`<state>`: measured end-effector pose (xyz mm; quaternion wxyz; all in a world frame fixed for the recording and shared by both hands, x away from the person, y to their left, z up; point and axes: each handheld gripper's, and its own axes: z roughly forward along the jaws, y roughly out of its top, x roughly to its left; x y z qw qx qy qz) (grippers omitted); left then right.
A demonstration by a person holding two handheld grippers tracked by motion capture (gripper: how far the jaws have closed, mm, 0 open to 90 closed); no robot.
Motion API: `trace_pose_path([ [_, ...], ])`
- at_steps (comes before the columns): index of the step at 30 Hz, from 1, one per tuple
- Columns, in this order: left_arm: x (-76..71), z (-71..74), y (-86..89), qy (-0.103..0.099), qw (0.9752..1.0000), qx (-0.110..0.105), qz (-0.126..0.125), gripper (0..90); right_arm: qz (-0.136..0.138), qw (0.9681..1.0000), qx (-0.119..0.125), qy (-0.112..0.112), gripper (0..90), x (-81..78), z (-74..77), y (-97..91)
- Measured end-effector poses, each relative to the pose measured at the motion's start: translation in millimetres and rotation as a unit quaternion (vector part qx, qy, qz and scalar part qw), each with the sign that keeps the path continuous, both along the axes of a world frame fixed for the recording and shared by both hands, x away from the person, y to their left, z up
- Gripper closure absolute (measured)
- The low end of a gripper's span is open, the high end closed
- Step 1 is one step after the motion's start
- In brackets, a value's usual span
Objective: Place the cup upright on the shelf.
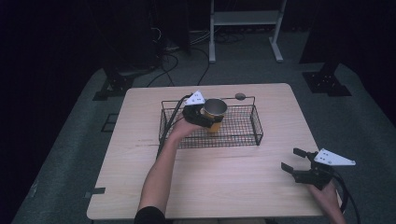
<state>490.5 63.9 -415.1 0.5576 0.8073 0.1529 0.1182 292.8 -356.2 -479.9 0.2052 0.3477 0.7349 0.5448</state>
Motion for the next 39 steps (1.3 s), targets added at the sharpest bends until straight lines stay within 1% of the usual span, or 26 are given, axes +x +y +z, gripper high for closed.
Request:
trace_pose_path([
  [1,0.0,0.0,0.0,0.0,1.0,0.0,0.0,13.2,0.0,1.0,0.0,0.0,14.0,0.0,0.0,0.0],
  [2,-0.4,-2.2,-1.9,0.003,0.9999,0.012,-0.008,13.1,0.0,1.0,0.002,0.0,14.0,0.1,0.0,-0.2],
  [4,-0.2,-3.6,-3.7,0.008,0.9995,0.027,-0.016,13.1,0.0,1.0,0.001,0.0,14.0,0.1,0.0,-0.1],
  [5,0.0,-4.0,-4.2,0.01,0.9993,0.031,-0.018,13.1,0.0,1.0,0.0,0.0,14.0,0.1,0.0,-0.1],
  [10,1.6,-3.5,-5.1,0.016,0.9989,0.036,-0.025,13.1,0.0,1.0,0.002,0.0,14.0,0.2,0.0,-0.3],
  [11,2.7,-3.7,-5.7,0.02,0.9985,0.043,-0.028,13.1,0.0,1.0,0.002,0.0,14.0,0.1,0.0,-0.3],
  [13,3.6,-4.3,-6.4,0.022,0.998,0.051,-0.029,13.0,0.0,1.0,0.002,0.0,14.0,0.1,0.0,-0.3],
  [15,4.2,-5.3,-7.4,0.025,0.9976,0.057,-0.029,13.1,0.0,1.0,0.002,0.0,14.0,0.1,0.0,-0.3],
  [16,4.2,-5.3,-7.4,0.025,0.9976,0.057,-0.029,13.1,0.001,1.0,0.002,0.0,14.0,0.1,0.0,-0.3],
  [17,4.5,-7.2,-8.4,0.027,0.9968,0.069,-0.029,13.1,0.001,1.0,0.002,0.0,14.0,0.1,0.0,-0.4],
  [18,4.5,-7.2,-8.4,0.027,0.9968,0.069,-0.029,13.1,0.001,1.0,0.002,0.0,14.0,0.1,0.0,-0.4],
  [19,4.6,-9.8,-9.7,0.03,0.996,0.079,-0.031,13.1,0.001,1.0,0.003,0.0,14.0,0.1,0.0,-0.5],
  [21,4.6,-11.1,-9.9,0.032,0.9955,0.083,-0.033,13.1,0.001,1.0,0.003,0.0,14.0,0.1,0.0,-0.5],
  [22,4.8,-10.5,-9.7,0.032,0.9957,0.081,-0.032,13.1,0.001,1.0,0.003,0.0,14.0,0.1,0.0,-0.4],
  [24,4.7,-10.4,-9.9,0.03,0.9954,0.085,-0.031,13.1,0.001,1.0,0.003,0.0,14.0,0.1,0.0,-0.4],
  [25,4.7,-10.4,-9.5,0.029,0.995,0.091,-0.032,13.1,0.001,1.0,0.003,0.0,14.0,0.1,0.0,-0.5],
  [27,4.9,-9.9,-8.3,0.029,0.9948,0.093,-0.03,13.1,0.001,1.0,0.003,0.0,14.0,0.1,0.0,-0.5],
  [29,5.1,-10.2,-7.3,0.031,0.9948,0.093,-0.028,13.1,0.001,1.0,0.003,0.0,14.0,0.1,-0.1,-0.4],
  [39,4.7,-10.3,-7.0,0.029,0.9947,0.094,-0.029,12.9,0.001,1.0,0.003,0.0,14.0,0.1,0.0,-0.5],
])
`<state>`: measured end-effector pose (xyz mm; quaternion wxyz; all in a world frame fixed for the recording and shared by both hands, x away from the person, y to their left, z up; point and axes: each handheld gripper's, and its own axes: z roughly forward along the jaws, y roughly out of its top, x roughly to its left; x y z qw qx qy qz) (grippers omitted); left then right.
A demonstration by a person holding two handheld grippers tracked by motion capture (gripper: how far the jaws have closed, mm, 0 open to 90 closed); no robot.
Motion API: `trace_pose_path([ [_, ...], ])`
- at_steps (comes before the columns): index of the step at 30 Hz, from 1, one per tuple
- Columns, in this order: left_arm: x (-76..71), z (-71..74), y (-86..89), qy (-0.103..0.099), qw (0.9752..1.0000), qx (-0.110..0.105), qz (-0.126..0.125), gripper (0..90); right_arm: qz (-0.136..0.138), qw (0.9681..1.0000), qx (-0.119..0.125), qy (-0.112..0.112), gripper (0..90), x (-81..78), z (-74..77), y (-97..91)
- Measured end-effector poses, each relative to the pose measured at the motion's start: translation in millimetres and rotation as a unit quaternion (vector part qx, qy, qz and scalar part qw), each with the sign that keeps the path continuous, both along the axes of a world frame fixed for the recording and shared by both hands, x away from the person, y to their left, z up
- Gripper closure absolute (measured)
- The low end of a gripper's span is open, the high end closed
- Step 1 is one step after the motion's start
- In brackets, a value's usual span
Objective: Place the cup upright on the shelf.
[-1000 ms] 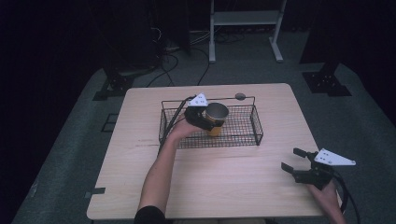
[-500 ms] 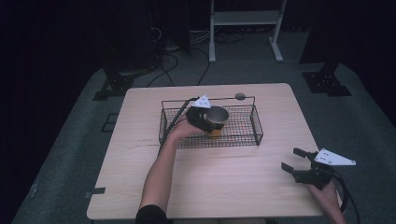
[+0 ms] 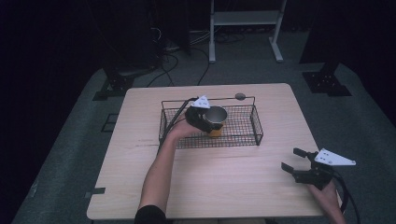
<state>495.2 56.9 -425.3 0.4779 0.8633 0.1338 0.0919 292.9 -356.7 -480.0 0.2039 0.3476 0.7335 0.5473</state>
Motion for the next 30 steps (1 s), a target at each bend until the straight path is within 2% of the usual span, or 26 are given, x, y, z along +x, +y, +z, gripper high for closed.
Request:
trace_pose_path([
  [7,-0.1,-0.1,-0.2,0.003,1.0,-0.004,-0.001,12.4,0.0,1.0,0.0,0.0,14.0,0.0,0.0,0.0],
  [21,-1.0,2.7,0.2,0.0,0.9999,-0.013,0.002,5.0,0.0,1.0,0.0,0.0,14.0,0.1,0.0,-0.1],
  [27,-1.7,4.2,-0.2,-0.005,0.9999,-0.014,0.004,2.0,0.0,1.0,0.0,0.0,14.0,0.1,0.0,-0.2],
  [30,-2.6,7.7,0.0,-0.015,0.9997,-0.021,0.006,1.9,0.0,1.0,0.0,-0.001,14.0,0.1,0.0,-0.2],
])
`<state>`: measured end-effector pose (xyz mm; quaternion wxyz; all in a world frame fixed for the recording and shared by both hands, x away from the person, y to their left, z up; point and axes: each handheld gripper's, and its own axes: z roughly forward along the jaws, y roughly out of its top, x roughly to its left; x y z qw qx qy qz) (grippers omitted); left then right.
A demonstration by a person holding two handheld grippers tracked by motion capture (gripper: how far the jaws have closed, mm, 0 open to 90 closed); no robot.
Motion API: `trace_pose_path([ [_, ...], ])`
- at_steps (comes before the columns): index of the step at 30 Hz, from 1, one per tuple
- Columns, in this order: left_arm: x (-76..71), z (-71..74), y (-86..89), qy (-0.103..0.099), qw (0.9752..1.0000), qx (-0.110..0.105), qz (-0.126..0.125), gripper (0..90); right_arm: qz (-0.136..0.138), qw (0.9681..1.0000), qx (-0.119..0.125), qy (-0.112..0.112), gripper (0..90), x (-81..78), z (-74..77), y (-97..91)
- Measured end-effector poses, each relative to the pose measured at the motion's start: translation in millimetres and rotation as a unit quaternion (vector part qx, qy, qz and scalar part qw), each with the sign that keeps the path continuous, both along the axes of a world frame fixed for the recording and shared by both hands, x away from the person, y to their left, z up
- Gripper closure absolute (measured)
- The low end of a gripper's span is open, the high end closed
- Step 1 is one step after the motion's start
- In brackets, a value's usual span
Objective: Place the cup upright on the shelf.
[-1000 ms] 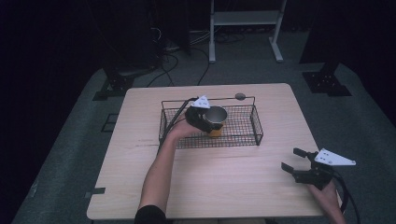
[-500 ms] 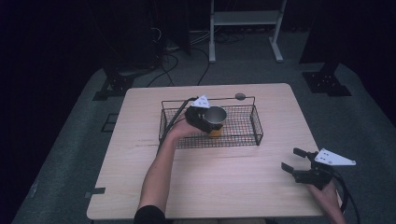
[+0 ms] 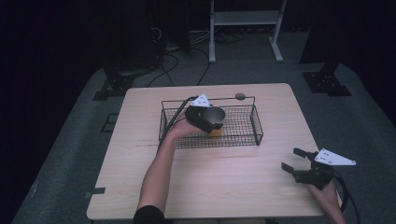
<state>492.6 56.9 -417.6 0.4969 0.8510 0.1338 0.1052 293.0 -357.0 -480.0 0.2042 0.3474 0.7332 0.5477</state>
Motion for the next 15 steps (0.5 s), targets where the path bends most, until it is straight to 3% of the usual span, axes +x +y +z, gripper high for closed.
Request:
trace_pose_path([
  [6,-0.4,3.4,-0.4,-0.002,1.0,0.001,0.001,0.5,0.0,1.0,0.0,0.0,14.0,0.0,0.0,-0.1],
  [15,-1.6,12.1,-1.3,-0.013,0.9998,-0.013,0.003,0.5,0.0,1.0,0.001,0.001,14.0,-0.1,0.1,-0.4],
])
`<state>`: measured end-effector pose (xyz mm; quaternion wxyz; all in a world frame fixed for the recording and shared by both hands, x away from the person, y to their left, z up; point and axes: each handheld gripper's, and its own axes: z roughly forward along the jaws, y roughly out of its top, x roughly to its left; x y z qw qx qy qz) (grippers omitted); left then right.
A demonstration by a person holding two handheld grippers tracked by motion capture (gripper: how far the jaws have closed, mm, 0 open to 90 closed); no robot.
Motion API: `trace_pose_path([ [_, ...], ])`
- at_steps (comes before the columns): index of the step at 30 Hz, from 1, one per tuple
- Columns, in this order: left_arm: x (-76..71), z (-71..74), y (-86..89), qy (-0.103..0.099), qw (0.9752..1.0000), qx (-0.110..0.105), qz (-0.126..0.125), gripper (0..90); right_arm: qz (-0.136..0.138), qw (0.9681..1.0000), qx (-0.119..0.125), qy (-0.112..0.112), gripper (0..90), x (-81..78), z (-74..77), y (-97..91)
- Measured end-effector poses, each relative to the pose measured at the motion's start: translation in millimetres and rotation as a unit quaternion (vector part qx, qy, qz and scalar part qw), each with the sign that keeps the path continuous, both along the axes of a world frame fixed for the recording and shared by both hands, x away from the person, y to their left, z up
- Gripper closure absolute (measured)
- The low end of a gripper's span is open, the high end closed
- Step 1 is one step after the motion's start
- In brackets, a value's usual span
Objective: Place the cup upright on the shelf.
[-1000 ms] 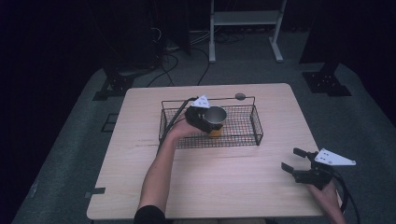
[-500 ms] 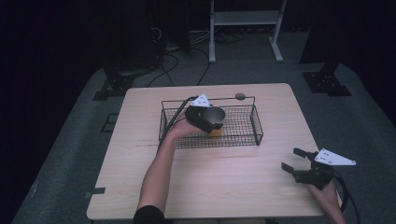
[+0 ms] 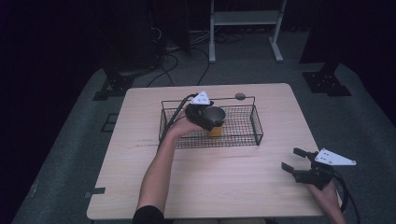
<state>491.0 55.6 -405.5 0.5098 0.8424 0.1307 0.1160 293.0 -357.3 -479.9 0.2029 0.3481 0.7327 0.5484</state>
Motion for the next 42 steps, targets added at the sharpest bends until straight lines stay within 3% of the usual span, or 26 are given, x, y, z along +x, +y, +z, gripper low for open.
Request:
trace_pose_path([
  [23,-11.4,22.6,4.1,-0.028,0.9989,-0.037,0.0,0.5,0.001,1.0,0.005,-0.001,13.9,0.1,-0.1,-1.9],
  [42,-27.2,29.7,10.2,-0.041,0.9976,-0.056,-0.002,0.5,-0.002,1.0,0.0,0.001,13.9,-0.2,-0.2,-0.4],
])
